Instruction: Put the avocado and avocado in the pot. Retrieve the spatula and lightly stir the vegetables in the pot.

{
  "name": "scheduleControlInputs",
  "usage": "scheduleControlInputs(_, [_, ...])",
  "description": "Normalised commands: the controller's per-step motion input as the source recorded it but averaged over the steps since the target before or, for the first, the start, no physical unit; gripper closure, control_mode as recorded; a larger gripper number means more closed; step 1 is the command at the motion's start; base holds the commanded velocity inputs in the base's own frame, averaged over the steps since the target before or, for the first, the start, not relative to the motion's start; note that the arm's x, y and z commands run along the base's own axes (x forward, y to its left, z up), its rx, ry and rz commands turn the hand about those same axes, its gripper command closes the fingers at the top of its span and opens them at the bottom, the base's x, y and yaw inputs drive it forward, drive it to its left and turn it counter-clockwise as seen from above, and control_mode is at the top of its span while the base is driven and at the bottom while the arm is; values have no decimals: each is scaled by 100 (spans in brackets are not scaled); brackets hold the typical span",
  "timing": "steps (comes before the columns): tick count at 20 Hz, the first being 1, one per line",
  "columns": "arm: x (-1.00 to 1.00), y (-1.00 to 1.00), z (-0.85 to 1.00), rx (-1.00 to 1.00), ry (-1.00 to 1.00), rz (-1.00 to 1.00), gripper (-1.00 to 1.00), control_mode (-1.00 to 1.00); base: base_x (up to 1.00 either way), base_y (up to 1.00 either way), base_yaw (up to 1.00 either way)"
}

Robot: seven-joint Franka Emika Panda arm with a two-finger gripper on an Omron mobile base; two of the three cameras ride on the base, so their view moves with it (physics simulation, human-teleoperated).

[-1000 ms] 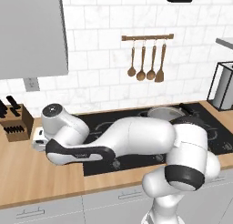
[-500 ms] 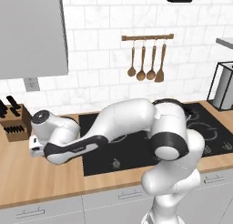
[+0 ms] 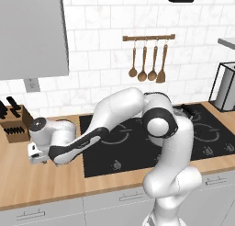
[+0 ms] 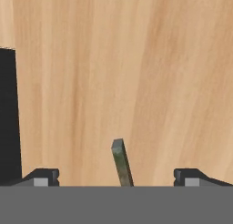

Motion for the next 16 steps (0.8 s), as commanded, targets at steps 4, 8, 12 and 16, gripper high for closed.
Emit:
scheduleControlInputs(4, [15, 0, -30, 0, 0, 6, -100, -100, 0, 0, 0])
scheduleControlInputs(8, [35, 0, -25, 0, 7, 3, -100, -100, 0, 0, 0])
scheduleControlInputs(12, [20, -1, -22, 0, 4, 3, -100, -100, 0, 0, 0])
scheduleControlInputs(16, [2, -9, -19, 0, 1, 4, -100, -100, 0, 0, 0])
